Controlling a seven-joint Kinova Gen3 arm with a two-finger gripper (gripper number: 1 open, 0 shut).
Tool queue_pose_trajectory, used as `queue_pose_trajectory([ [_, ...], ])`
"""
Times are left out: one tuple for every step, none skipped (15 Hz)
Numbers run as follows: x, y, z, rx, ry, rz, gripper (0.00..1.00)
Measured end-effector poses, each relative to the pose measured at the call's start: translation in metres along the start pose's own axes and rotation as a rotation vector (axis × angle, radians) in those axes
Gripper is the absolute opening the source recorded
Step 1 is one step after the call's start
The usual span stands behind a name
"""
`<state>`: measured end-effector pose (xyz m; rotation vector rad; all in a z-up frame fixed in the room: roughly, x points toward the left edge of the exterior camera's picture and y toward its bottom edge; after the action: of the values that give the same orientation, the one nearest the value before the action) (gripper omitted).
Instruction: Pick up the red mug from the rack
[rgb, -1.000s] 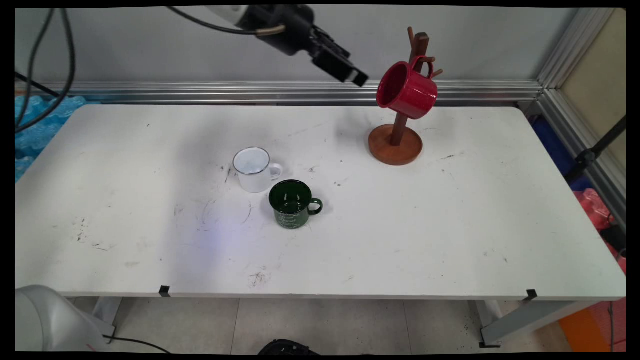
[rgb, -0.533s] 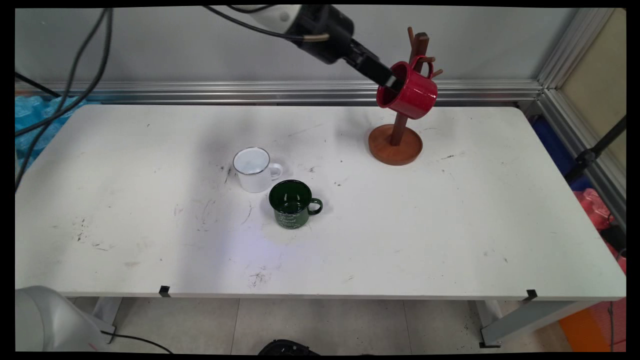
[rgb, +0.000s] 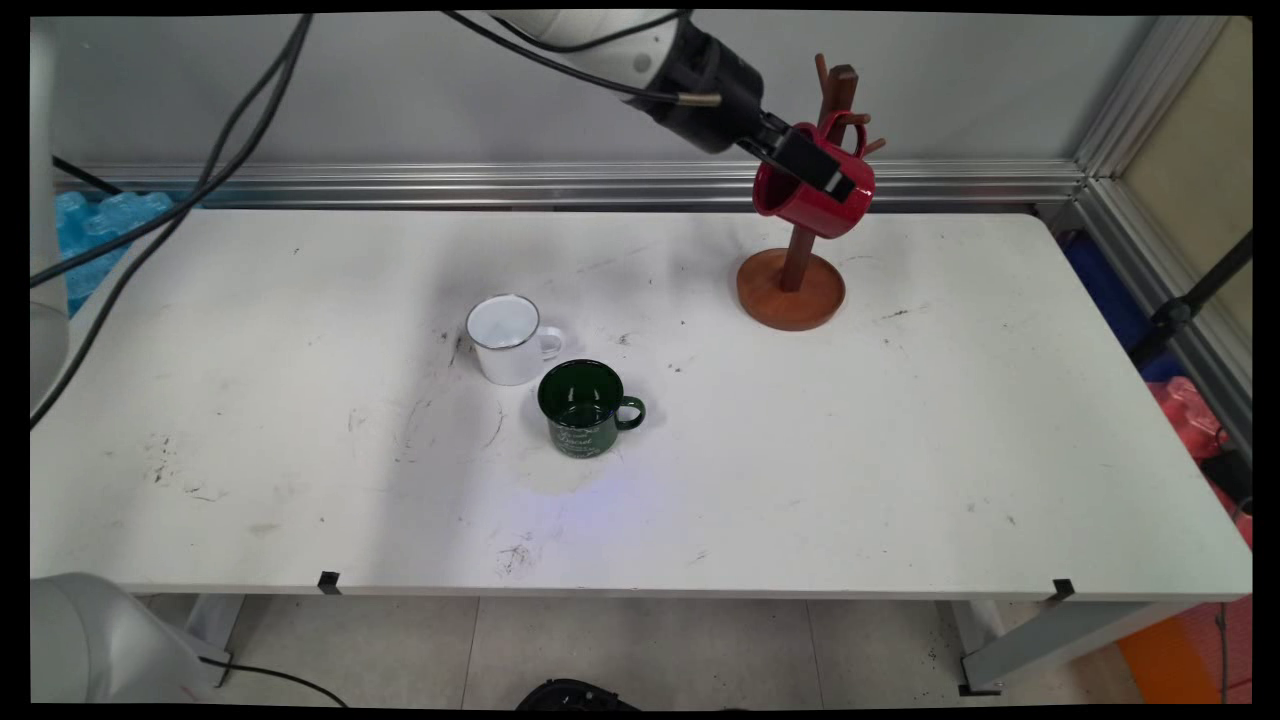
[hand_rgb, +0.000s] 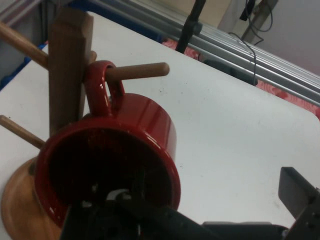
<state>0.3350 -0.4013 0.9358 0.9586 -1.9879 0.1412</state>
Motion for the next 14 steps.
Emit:
queue_pose_trajectory([
  [0.0, 0.0, 0.006, -0.001, -0.002, -0.009, 1.0],
  [0.001, 0.0, 0.011, -0.003, -0.003, -0.018, 1.0],
  [0.001, 0.0, 0.016, -0.005, -0.003, -0.024, 1.0],
  [0.002, 0.0, 0.02, -0.006, -0.002, -0.029, 1.0],
  [0.002, 0.0, 0.025, -0.007, -0.001, -0.034, 1.0],
  [0.003, 0.0, 0.029, -0.008, -0.001, -0.04, 1.0],
  [0.003, 0.0, 0.032, -0.008, 0.0, -0.044, 1.0],
  [0.003, -0.001, 0.035, -0.009, 0.001, -0.048, 1.0],
  [0.003, -0.001, 0.037, -0.008, 0.001, -0.05, 1.0],
  [0.003, -0.002, 0.039, -0.005, 0.0, -0.052, 1.0],
  [0.003, -0.003, 0.041, -0.003, 0.001, -0.053, 1.0],
  [0.003, -0.003, 0.042, -0.001, 0.001, -0.053, 0.0],
  [0.002, -0.004, 0.043, -0.001, 0.0, -0.053, 0.0],
  [0.002, -0.004, 0.044, 0.0, 0.0, -0.052, 0.0],
])
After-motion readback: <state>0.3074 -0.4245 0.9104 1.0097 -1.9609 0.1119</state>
